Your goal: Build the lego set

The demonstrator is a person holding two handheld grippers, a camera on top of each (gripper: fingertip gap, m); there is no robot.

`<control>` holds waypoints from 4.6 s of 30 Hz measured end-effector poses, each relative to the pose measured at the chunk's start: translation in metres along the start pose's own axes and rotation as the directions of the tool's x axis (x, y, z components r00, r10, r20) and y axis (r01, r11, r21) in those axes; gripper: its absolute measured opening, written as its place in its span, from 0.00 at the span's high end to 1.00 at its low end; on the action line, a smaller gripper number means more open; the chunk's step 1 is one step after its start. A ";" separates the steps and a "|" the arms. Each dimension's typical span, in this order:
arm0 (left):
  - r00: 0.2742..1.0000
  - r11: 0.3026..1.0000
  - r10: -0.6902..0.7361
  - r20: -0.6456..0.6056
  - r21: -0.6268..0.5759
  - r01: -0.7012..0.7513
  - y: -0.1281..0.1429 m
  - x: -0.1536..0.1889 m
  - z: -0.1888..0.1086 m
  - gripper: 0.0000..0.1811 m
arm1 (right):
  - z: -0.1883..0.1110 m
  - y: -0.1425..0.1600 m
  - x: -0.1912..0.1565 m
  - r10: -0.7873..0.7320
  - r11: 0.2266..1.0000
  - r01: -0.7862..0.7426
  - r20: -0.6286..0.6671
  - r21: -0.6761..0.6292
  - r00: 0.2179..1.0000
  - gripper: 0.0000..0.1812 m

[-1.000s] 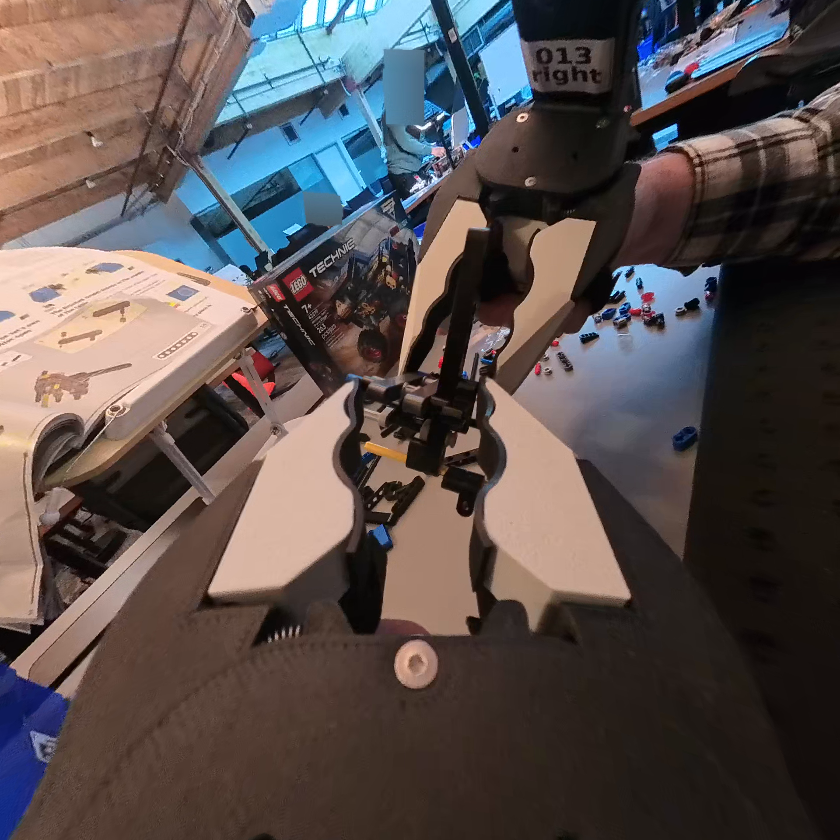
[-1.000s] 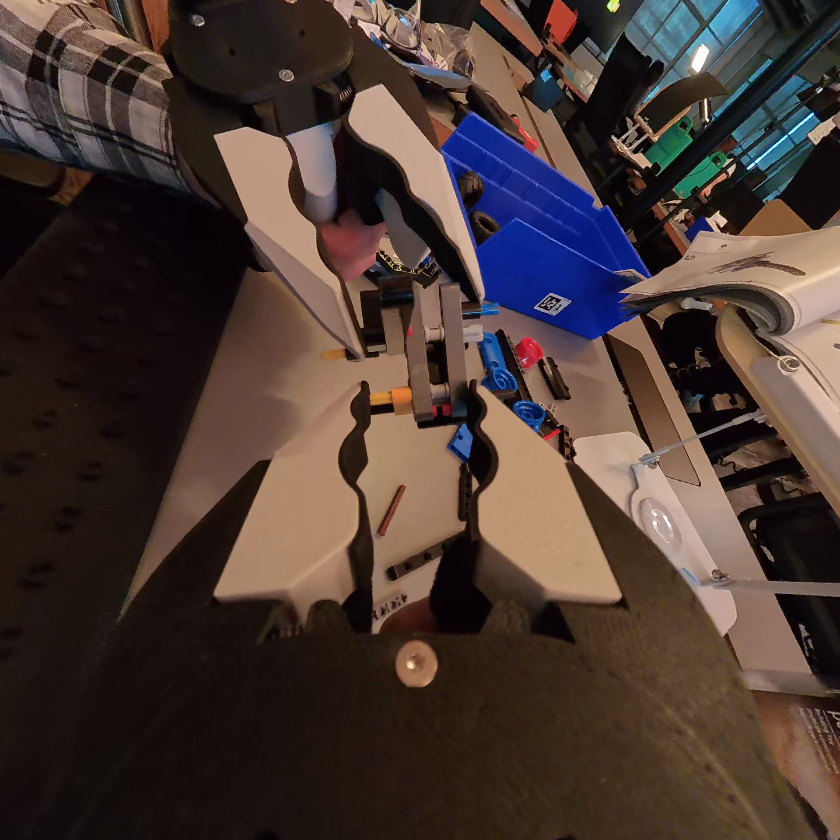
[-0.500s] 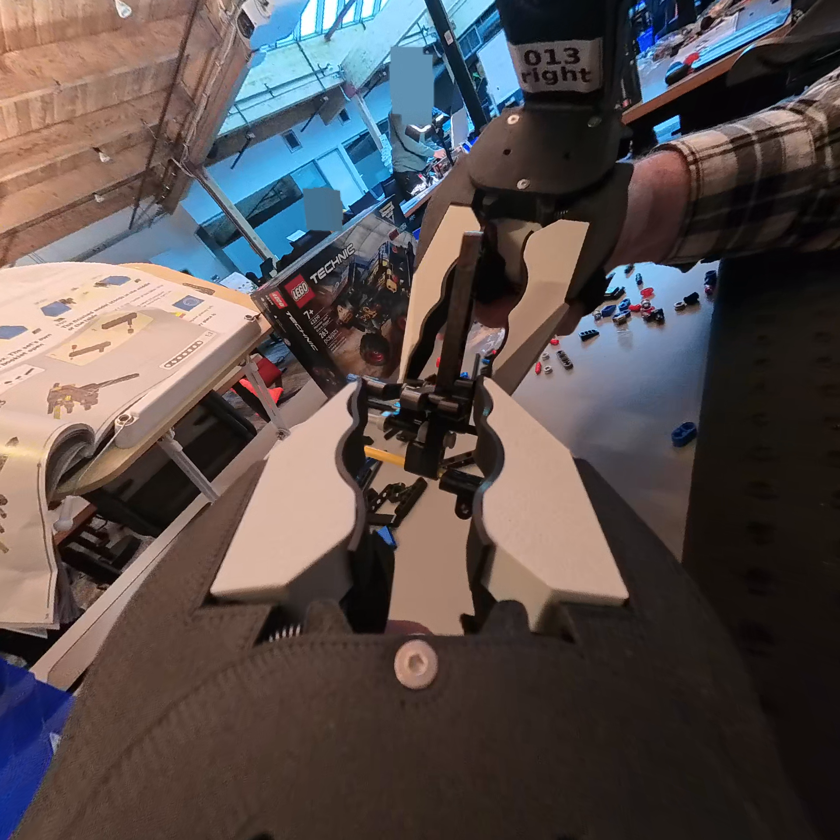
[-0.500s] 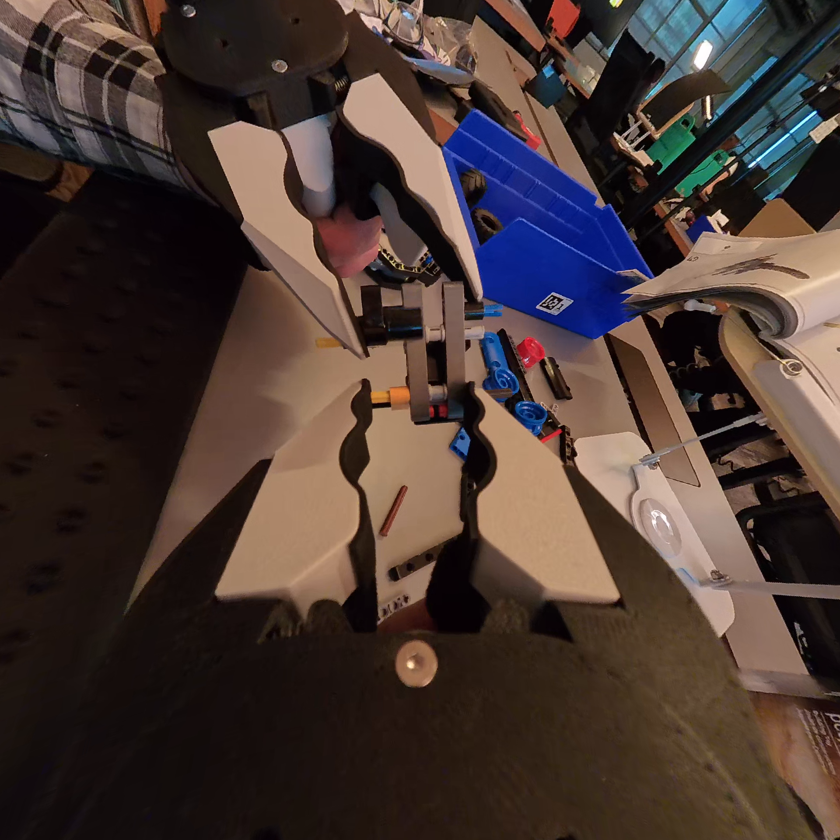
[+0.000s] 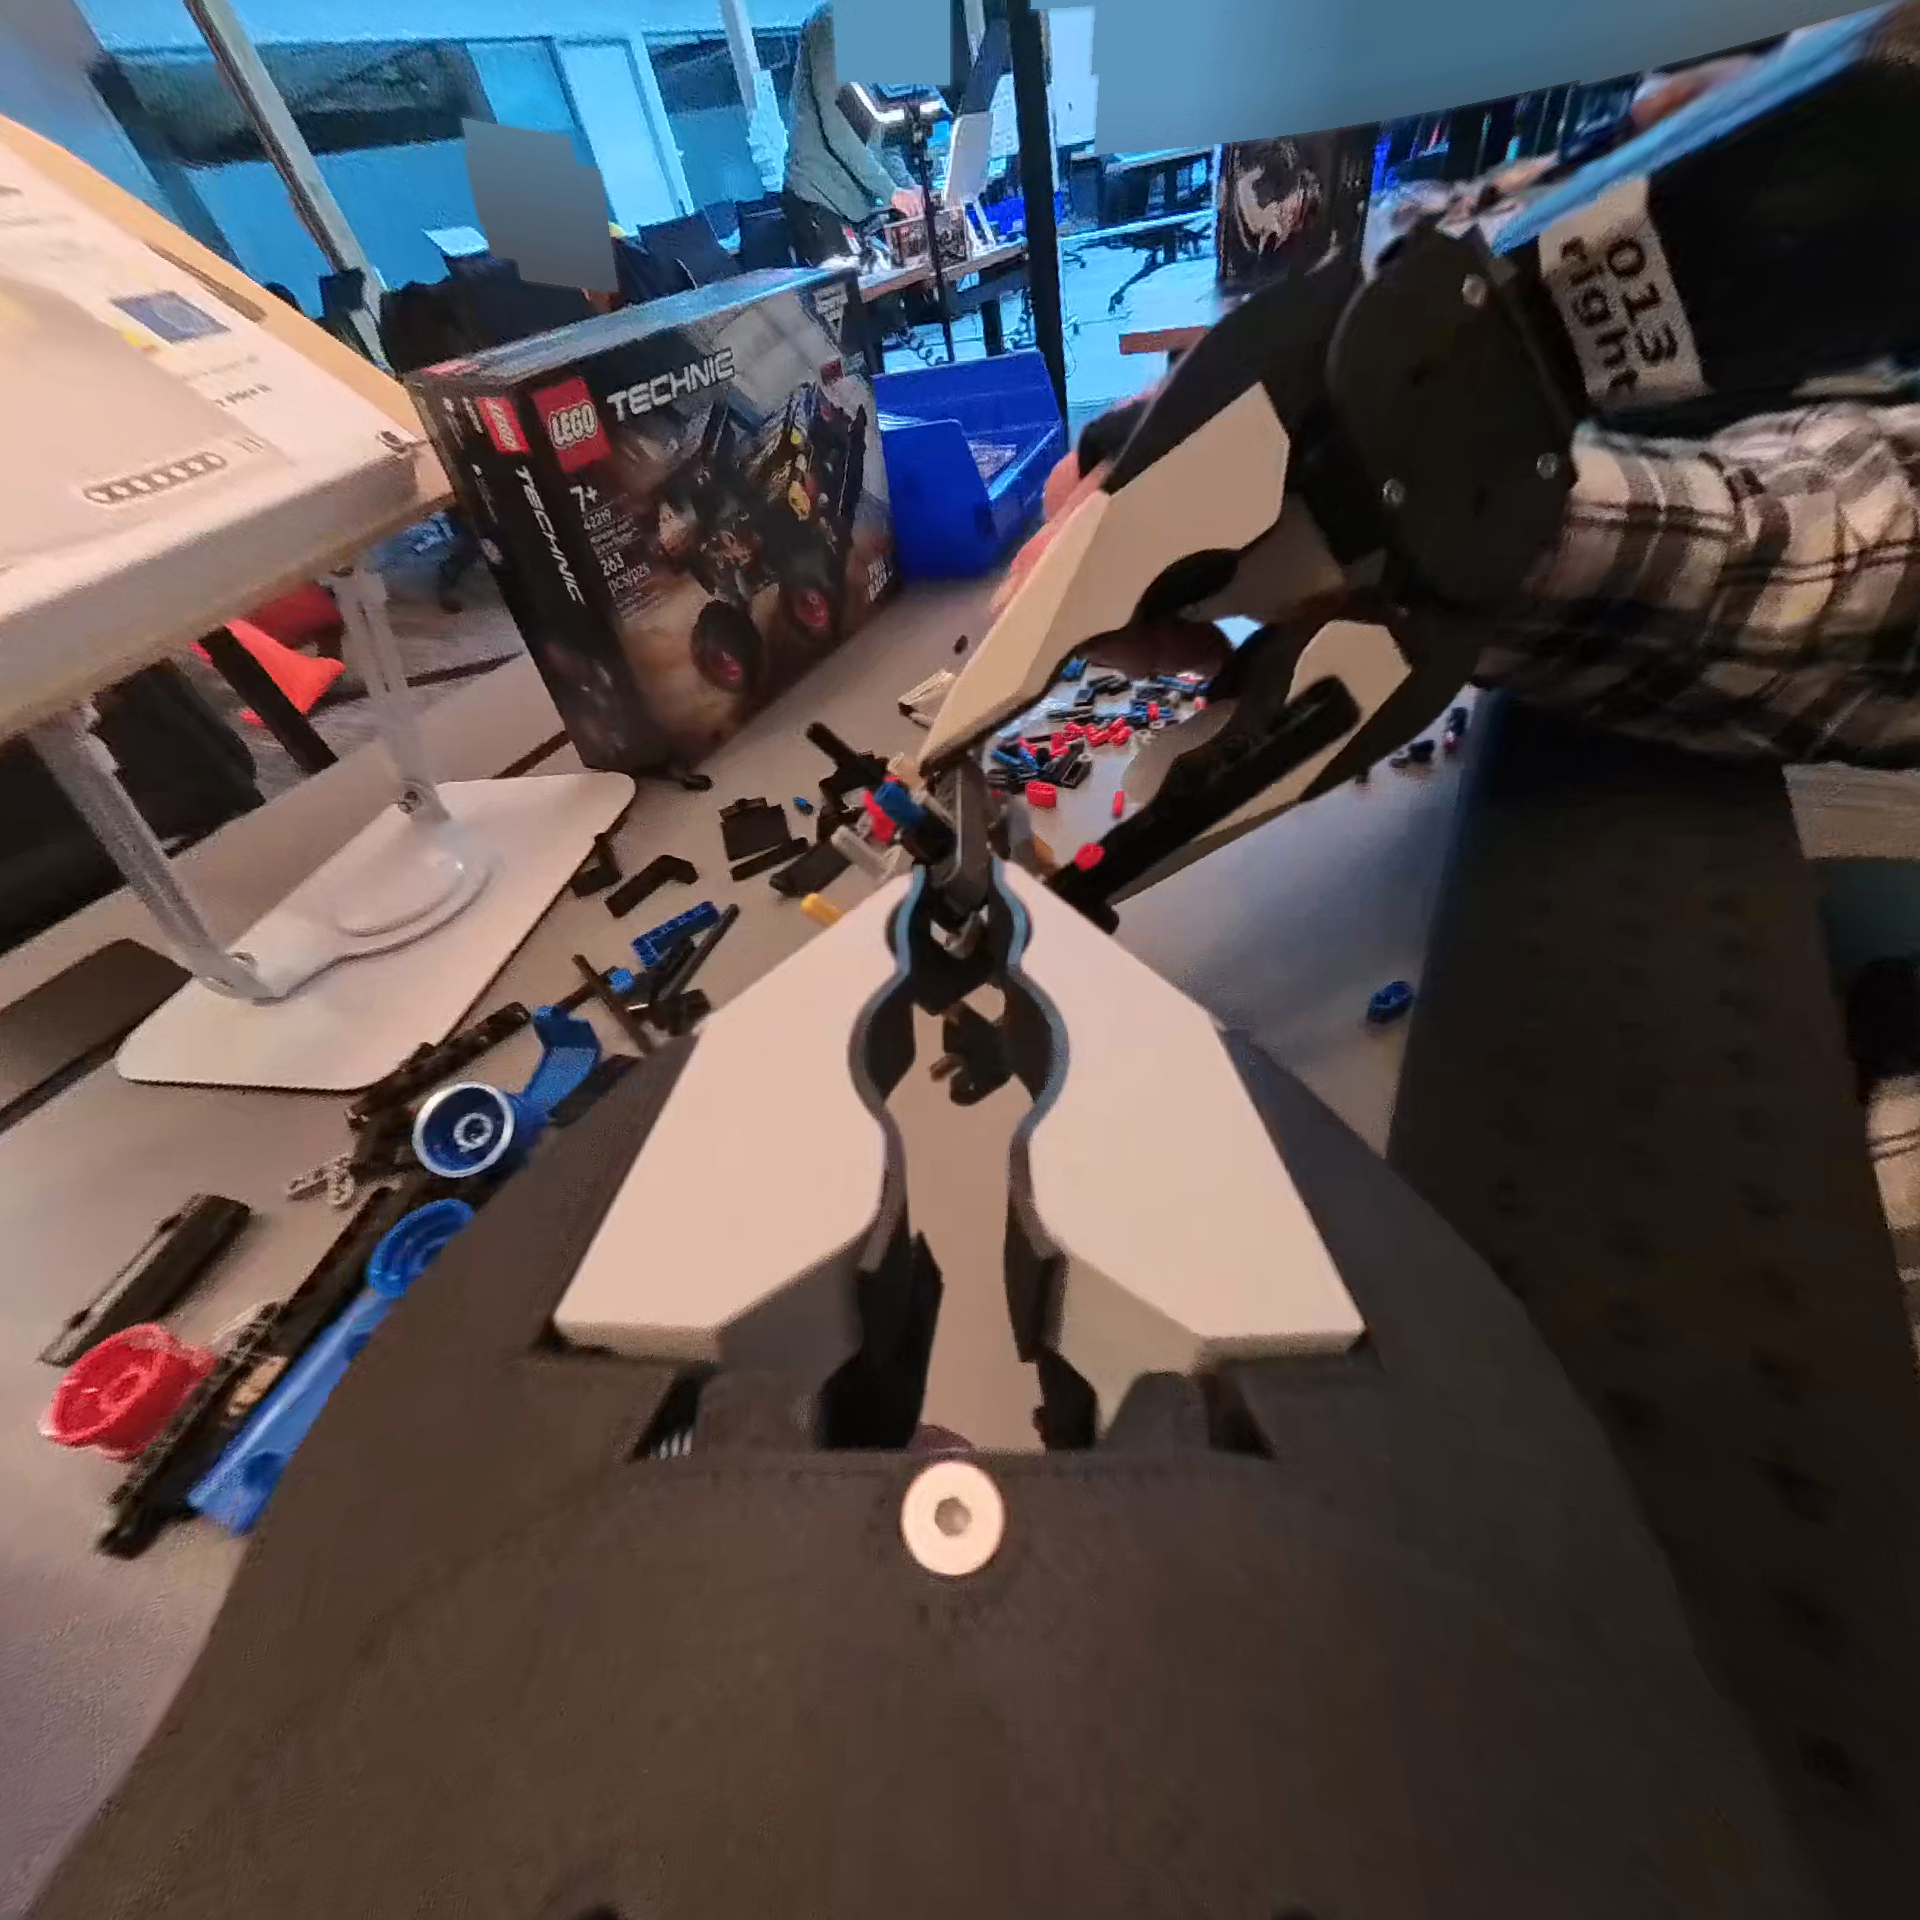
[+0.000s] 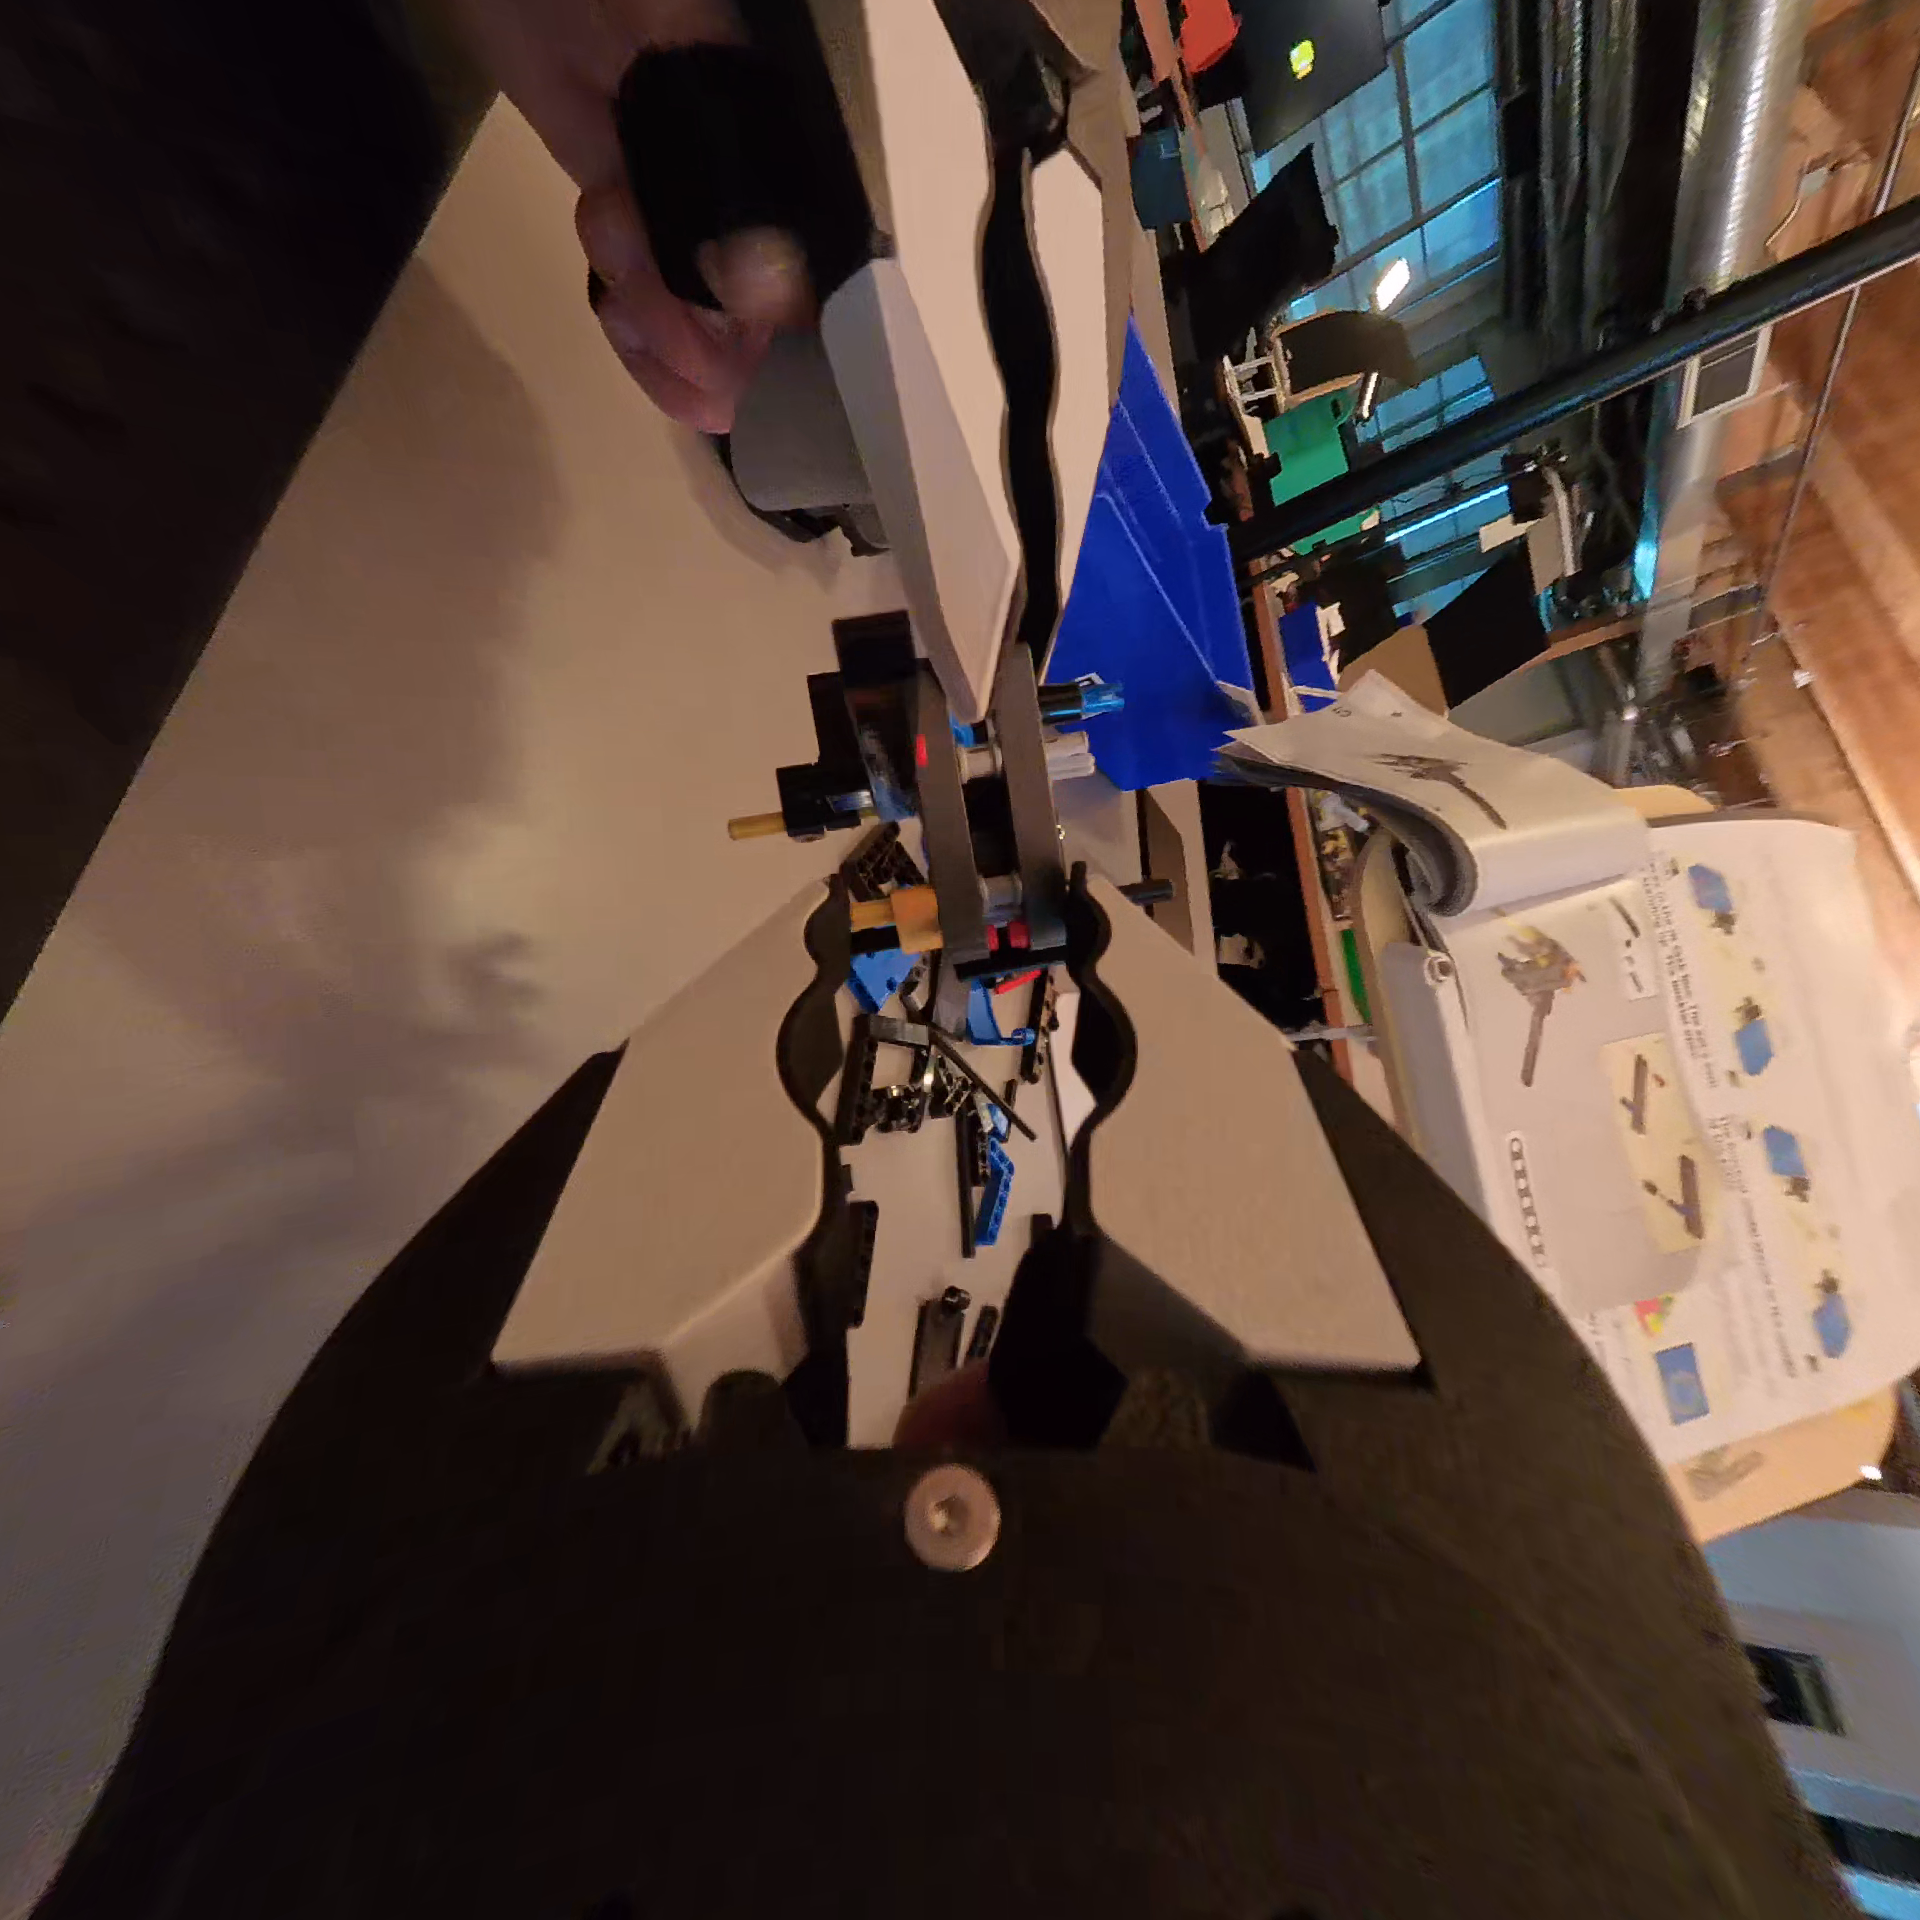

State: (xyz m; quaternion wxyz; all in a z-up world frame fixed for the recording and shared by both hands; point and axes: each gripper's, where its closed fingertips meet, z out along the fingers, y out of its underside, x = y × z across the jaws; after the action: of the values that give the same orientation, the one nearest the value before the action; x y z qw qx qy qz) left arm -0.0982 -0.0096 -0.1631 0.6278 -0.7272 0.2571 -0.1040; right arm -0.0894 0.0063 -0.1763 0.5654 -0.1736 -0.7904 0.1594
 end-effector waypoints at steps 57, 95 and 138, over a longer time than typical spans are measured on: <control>0.825 0.846 -0.532 -0.192 -0.078 0.528 0.030 -0.012 0.008 0.62 | 0.004 0.004 0.001 0.526 0.801 -0.570 0.239 0.183 0.816 0.96; 0.747 0.842 0.534 0.396 -0.173 -0.511 -0.003 -0.021 0.014 0.88 | 0.014 0.006 0.021 0.917 0.252 -0.966 0.306 0.052 0.256 0.73; 0.763 0.831 0.474 0.439 0.063 -0.552 -0.043 0.002 0.002 0.89 | -0.012 -0.033 0.035 0.780 0.188 -0.959 0.560 0.213 0.278 0.79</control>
State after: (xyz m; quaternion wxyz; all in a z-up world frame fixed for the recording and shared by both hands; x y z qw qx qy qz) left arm -0.0852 -0.0050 -0.1222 0.7372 -0.5709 0.2999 0.2016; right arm -0.0919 -0.0064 -0.1289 0.2491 -0.4087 -0.5456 0.6879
